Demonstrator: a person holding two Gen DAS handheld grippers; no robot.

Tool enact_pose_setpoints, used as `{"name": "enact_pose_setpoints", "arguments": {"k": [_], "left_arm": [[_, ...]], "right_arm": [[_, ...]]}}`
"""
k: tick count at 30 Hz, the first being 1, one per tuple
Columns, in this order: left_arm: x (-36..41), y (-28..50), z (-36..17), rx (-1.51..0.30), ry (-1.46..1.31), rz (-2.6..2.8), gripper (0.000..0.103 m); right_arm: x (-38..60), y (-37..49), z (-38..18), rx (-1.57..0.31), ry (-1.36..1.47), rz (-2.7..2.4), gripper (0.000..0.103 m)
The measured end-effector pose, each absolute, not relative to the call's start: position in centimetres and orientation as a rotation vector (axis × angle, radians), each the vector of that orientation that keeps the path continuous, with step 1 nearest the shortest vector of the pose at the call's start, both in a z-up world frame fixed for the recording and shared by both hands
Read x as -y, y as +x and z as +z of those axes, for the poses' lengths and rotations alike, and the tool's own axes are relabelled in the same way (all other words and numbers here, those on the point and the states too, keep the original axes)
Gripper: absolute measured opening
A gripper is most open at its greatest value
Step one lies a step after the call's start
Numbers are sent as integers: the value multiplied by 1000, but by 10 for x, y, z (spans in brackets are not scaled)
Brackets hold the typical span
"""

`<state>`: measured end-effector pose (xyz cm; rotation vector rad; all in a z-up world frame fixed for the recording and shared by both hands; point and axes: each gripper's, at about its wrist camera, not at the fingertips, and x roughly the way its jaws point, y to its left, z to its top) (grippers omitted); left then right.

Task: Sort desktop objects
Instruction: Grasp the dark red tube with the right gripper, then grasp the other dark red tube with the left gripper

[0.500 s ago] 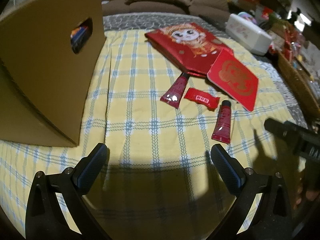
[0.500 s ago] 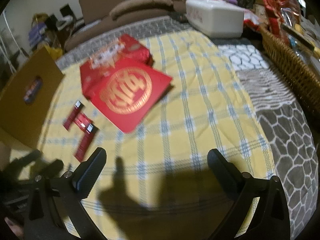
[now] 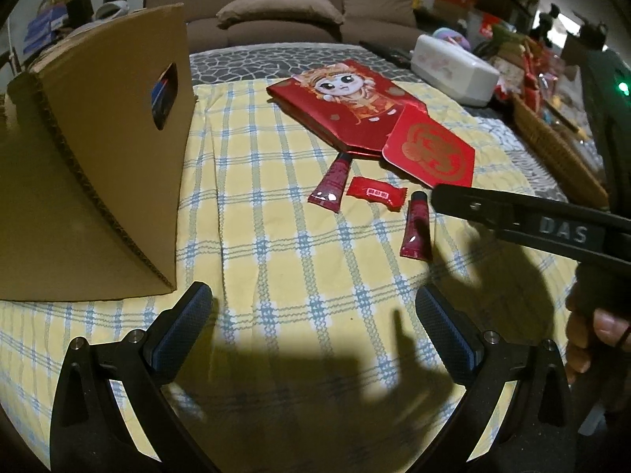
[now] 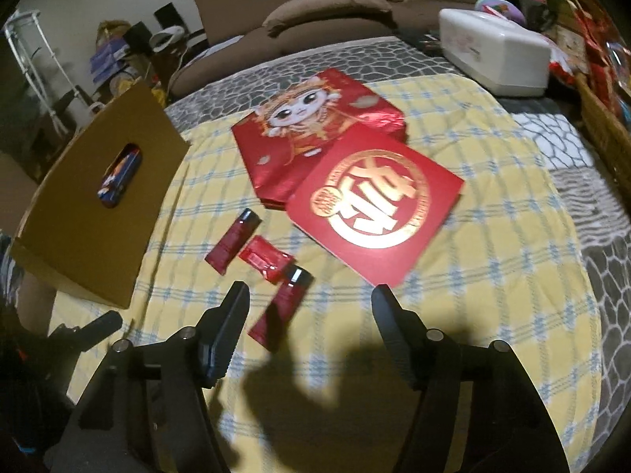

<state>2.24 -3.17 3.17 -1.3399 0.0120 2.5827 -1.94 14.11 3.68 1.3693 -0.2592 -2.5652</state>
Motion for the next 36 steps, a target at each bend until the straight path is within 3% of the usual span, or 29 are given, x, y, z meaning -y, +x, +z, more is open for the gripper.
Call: {"name": "enact_pose_setpoints", "arguments": {"k": [3,8,10,12,23,32,36], "left_arm": [[36,23,32,-7,-1340,2582,103],[40,24,31,1,-1338,2565,103],[41,25,30,-3,-1336,2564,103],[41,25,30,0,-1338,2557,103],[20,19,40,-60,-1285,2527,103],[5,-30,42,-35,-1305,2532,101],[5,-56,31,-10,-1379,2518,76]], "right_arm": [[-133,-27,31,260,1407,-2537,49],[-125,-32,19,212,1444,-2533,45],[-125,-33,18,203,1433,-2542,38],[-124,-33,17,186,1427,-2541,17],[-148,-19,39,297,1333,-2536,14],[-172,-17,48,408,1299,-2557,14],[-172,-17,49,397,1297,-2555,14]]}}
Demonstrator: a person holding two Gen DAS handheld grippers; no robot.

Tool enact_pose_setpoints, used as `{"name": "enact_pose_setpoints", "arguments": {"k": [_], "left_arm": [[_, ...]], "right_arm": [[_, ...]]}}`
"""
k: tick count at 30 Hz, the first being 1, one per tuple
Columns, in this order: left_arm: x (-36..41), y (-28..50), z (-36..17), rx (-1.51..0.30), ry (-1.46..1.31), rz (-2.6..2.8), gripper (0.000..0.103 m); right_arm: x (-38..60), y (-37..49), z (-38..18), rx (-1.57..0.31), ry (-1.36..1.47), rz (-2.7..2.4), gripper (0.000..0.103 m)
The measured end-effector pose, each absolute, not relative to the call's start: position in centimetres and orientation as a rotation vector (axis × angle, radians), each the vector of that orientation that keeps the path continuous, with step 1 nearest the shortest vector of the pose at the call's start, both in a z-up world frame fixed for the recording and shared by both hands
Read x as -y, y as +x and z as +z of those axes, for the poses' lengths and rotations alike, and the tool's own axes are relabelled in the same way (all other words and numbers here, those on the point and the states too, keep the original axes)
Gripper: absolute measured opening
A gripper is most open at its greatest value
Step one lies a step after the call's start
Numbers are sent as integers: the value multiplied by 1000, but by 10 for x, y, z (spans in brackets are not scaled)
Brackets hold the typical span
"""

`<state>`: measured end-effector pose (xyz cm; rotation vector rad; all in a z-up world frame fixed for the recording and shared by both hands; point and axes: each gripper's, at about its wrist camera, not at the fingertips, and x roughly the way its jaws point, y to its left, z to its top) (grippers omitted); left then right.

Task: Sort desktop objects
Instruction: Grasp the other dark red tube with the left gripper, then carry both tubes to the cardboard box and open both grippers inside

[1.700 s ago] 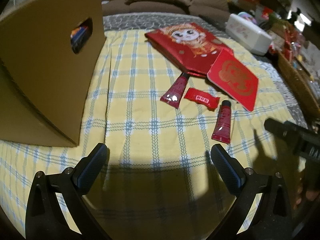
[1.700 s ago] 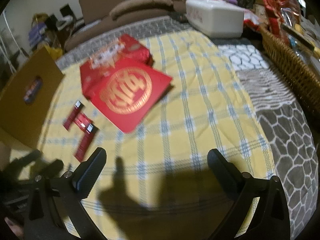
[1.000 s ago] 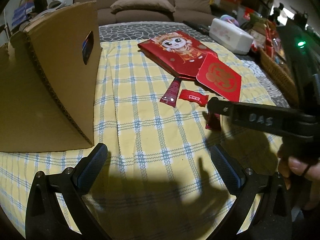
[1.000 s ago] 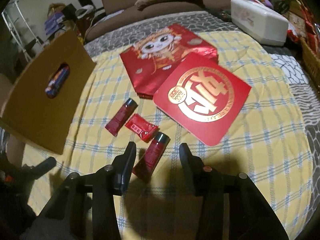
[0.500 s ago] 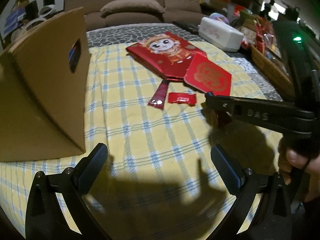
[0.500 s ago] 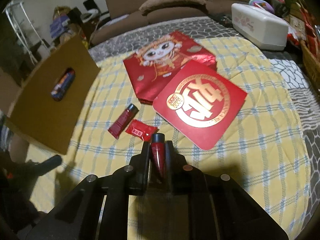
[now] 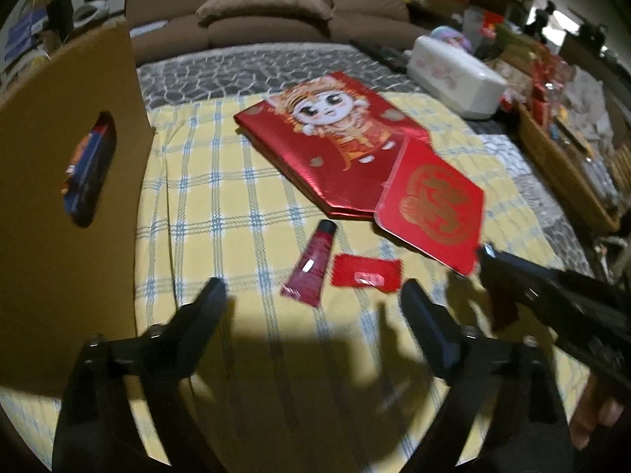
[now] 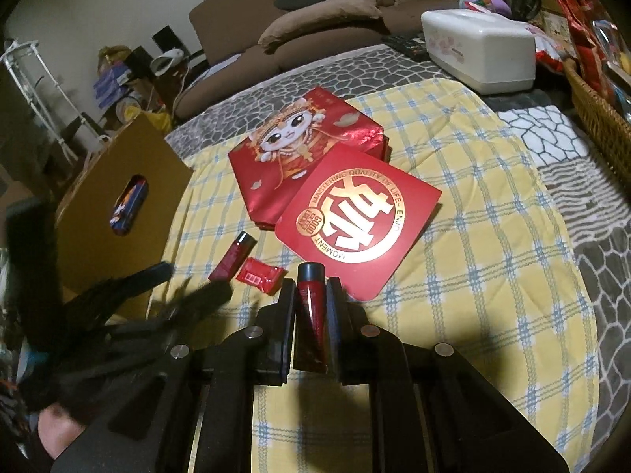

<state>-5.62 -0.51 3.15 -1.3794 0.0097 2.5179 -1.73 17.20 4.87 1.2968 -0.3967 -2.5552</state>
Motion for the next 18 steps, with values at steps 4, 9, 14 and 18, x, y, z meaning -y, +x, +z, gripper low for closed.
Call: {"name": "enact_pose_setpoints", "arguments": {"k": [4,9,14,18], "left_arm": [[6,-73,16,-32,-1445,2504,54],[-2,-76,12,-130,-1427,2507,43],[-10,-74,12,-207,-1397,2500,35],[-17,-73,15,-243,-1377,2462,18]], "right_arm": [[-172,-17,50,393,1289,-2554,14],[-170,-17,49,392,1298,-2544,14],[-168,-18,50,384,1295,-2542,14],[-165,-16,55,377,1286,-2547,14]]}}
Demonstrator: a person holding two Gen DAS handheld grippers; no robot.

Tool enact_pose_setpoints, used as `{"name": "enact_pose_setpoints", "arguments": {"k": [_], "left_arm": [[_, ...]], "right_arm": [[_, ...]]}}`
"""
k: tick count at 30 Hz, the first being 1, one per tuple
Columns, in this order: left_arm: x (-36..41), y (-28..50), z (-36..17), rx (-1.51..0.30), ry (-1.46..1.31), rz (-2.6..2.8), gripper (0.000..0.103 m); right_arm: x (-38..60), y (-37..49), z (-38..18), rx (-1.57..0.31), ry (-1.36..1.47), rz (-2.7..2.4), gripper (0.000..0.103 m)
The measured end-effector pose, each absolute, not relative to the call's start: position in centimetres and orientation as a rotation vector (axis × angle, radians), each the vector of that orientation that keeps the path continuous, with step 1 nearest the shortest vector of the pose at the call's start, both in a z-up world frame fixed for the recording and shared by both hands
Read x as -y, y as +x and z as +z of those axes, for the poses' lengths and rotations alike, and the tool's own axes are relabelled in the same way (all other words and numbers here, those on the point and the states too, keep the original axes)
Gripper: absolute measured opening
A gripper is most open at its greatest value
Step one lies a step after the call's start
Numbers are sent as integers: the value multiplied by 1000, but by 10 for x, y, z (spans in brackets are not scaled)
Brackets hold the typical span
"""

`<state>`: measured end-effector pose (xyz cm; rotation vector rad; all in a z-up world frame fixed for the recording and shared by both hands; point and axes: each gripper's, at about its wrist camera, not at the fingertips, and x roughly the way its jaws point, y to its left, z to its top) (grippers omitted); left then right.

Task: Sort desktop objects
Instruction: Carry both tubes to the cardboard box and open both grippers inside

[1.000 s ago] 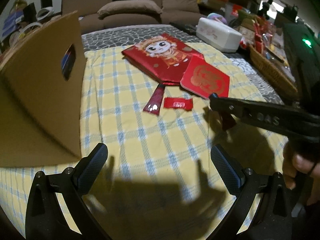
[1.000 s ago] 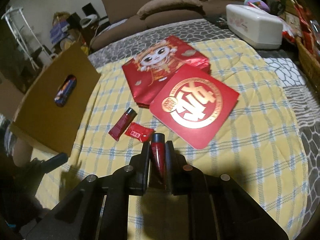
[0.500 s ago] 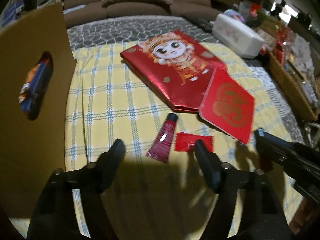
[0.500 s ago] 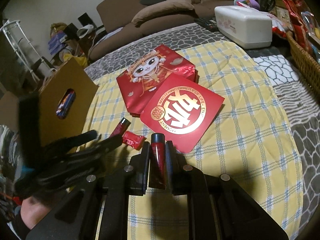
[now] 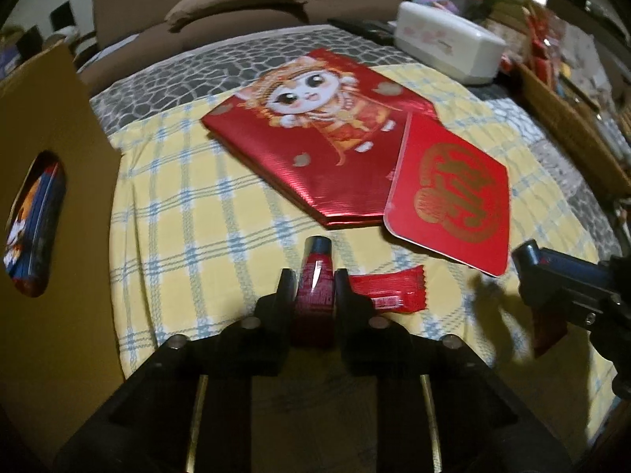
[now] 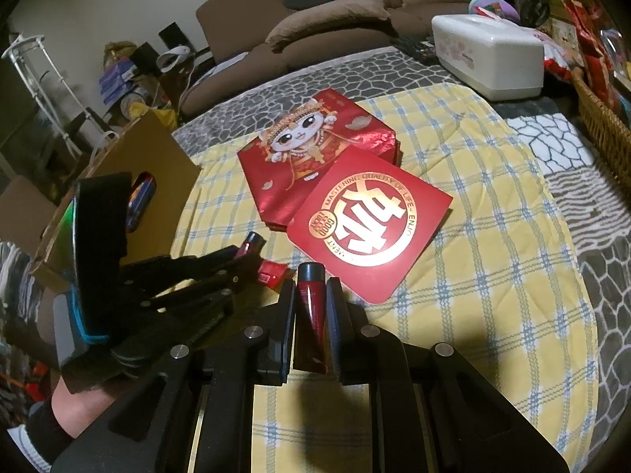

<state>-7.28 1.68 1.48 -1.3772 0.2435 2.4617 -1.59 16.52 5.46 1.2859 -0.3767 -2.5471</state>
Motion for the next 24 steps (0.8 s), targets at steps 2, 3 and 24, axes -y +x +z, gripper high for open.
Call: {"name": "enact_pose_setpoints", "arguments": {"k": [2,3,24], "left_arm": [[-19,-70,17,-241,-1368,2445,18],[-18,-67,20,-226,-1361,2441,18],[92,3,165,77,-1054,2488,18]], "right_arm": [[-165,-15,58,381,1277,-2552,14],[-164,-14,60,384,1272,-2555,14],[-87,1,152,456,983,-2431,14]]}}
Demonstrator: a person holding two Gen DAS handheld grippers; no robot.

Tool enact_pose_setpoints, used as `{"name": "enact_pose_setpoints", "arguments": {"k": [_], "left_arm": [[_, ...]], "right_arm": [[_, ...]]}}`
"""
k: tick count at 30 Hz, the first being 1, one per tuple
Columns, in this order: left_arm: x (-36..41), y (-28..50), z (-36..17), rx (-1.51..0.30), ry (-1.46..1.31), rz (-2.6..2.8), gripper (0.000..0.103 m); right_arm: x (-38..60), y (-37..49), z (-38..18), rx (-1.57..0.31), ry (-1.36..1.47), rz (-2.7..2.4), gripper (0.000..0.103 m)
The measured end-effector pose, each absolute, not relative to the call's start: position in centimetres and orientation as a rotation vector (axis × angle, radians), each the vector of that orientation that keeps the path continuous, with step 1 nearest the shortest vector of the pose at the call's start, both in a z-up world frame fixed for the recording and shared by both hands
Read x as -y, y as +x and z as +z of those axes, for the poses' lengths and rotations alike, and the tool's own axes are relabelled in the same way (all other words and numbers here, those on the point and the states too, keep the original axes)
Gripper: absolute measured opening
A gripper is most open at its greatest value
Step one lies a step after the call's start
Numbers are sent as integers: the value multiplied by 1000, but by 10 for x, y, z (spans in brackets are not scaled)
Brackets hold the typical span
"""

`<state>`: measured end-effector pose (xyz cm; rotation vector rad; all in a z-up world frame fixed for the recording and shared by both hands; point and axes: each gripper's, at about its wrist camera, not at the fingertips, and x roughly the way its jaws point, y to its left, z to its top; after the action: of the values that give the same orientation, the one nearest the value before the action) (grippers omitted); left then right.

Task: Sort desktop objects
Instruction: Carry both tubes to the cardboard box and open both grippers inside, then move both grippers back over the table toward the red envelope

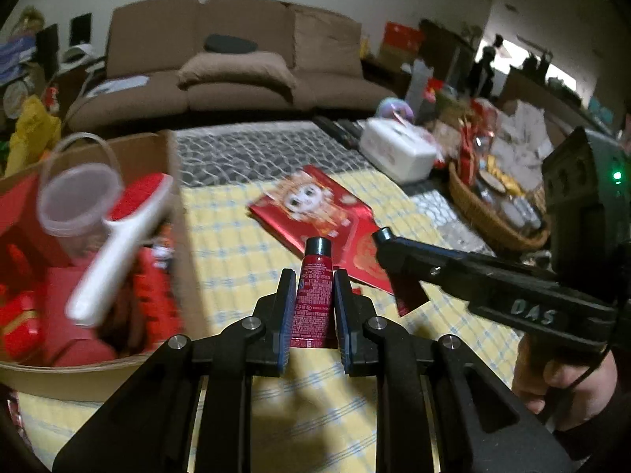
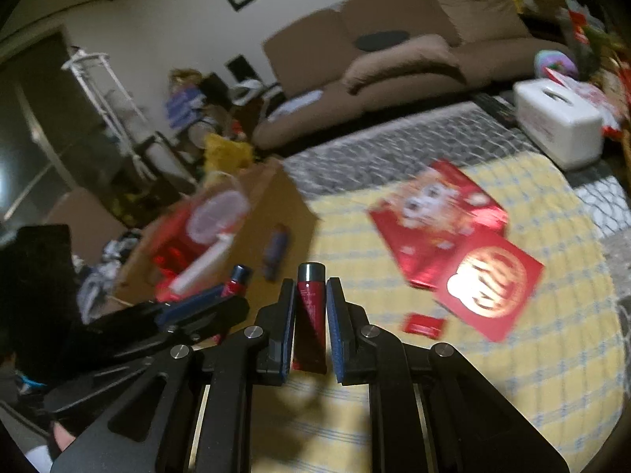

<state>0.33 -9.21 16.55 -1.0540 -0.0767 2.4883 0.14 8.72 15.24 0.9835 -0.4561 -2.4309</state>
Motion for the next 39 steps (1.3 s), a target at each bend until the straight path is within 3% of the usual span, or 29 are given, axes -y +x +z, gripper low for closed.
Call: {"name": "enact_pose_setpoints", "arguments": {"k": [7,21,23,25,28,30,32,35,37,39], "left_arm": [[149,-5,177,151,-1057,2557,18],[204,-27,148,325,-1177,2570,18],[205,-24,147,345,-1176,2573,21],[206,-21,150,368,-1167,2577,30],[208,-18,156,383,-1141,2592,30],[208,-15,159,388,-1120,2600,32],[204,-13,162,374,-1105,2607,38],[193,-10,167,330,-1074,2603,61],[181,-8,169,258,-1064,2623,94],[170,-3,173,206,-1031,2635,102]], "right_arm": [[-24,-11,181,517,895,-2305,14],[32,-42,156,550,970,-2218,17],[30,-43,152,543,986,-2230,18],[25,-43,151,542,995,-2239,19],[11,-39,157,540,967,-2266,21],[-2,-36,162,520,950,-2301,29],[-18,-34,166,490,955,-2353,33],[-46,-33,164,461,972,-2425,37],[-67,-32,157,454,1009,-2471,44],[-85,-32,151,454,1048,-2514,50]]}}
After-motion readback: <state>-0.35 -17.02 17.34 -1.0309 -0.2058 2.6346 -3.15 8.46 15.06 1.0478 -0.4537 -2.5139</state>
